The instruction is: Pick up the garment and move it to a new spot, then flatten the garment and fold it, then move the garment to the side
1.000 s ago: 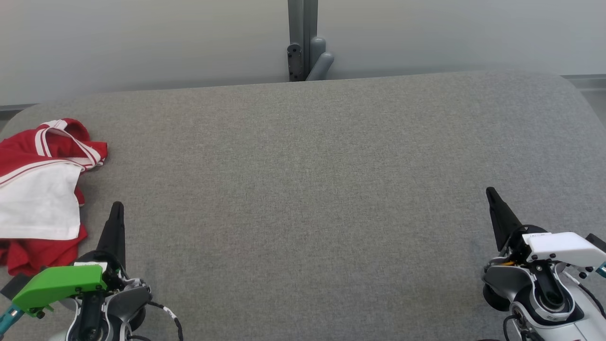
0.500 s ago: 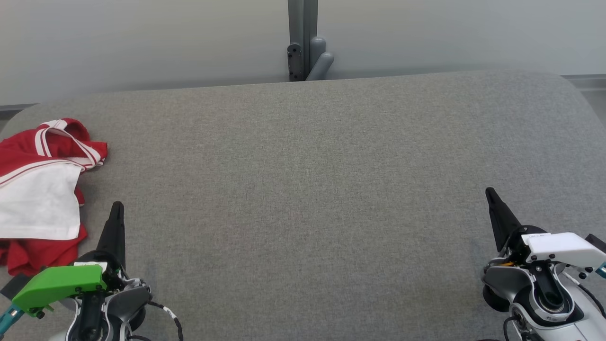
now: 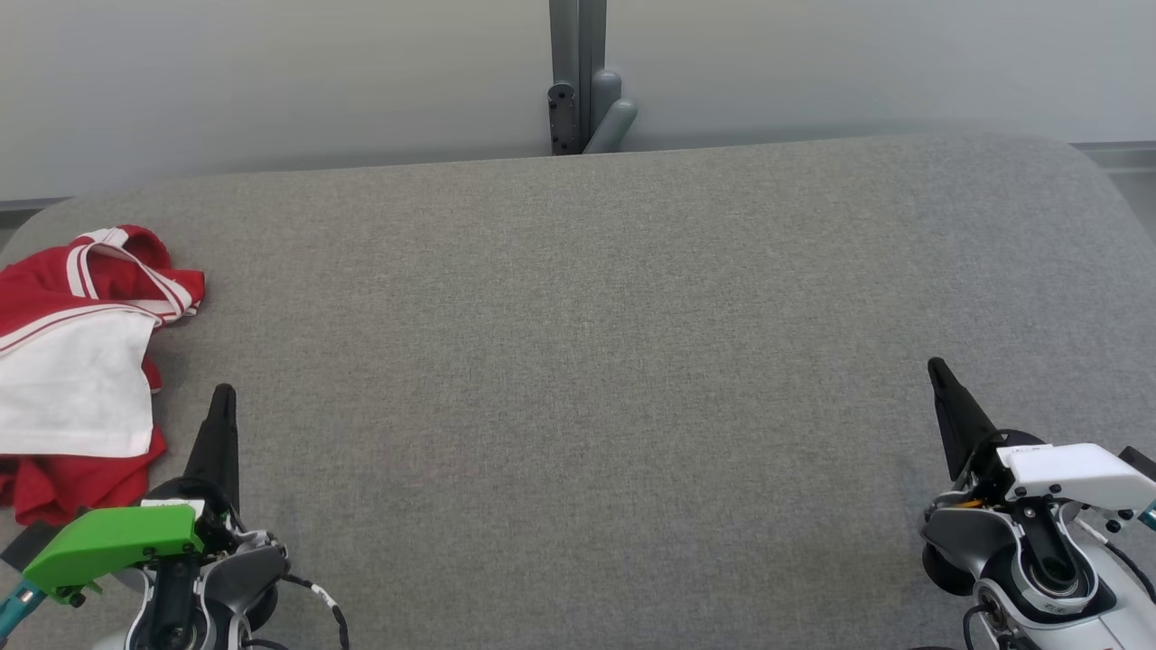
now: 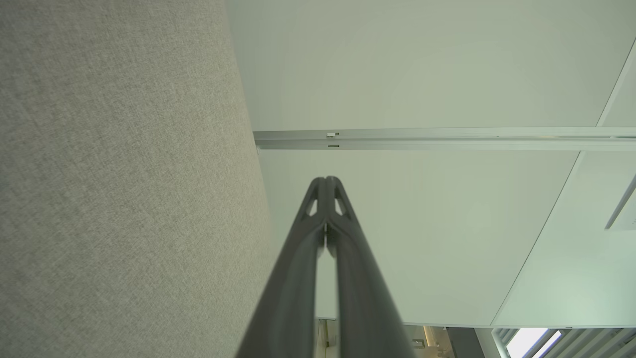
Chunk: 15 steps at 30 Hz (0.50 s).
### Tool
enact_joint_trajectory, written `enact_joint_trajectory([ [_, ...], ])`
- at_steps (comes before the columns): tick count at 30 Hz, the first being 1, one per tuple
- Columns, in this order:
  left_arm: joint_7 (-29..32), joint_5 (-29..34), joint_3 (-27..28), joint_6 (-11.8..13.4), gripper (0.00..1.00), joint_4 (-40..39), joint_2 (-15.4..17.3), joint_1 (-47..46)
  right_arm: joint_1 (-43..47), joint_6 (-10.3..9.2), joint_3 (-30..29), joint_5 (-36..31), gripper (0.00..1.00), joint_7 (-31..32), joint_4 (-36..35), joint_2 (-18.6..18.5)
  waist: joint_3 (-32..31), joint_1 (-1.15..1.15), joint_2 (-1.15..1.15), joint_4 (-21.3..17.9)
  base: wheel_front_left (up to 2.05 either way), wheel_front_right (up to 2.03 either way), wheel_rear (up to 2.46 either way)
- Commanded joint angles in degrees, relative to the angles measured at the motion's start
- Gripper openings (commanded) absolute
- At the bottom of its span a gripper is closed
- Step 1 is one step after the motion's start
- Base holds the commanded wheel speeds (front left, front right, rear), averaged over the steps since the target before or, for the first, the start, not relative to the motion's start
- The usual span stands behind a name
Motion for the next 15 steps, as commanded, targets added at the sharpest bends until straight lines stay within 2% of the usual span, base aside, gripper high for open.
enact_joint_trajectory([
  [1,0.3,-0.1,0.2,0.1,0.0,-0.1,0.3,-0.4,0.0,0.02,0.1,0.2,0.0,-0.2,-0.2,-0.3,0.0,0.0,0.0,0.0,0.0,0.0,0.0],
  [15,0.3,-0.1,0.2,0.1,0.0,-0.1,0.3,-0.4,-0.2,0.02,1.2,1.2,0.0,-1.2,-0.7,-1.2,0.0,0.0,0.0,0.0,0.0,0.0,0.0],
])
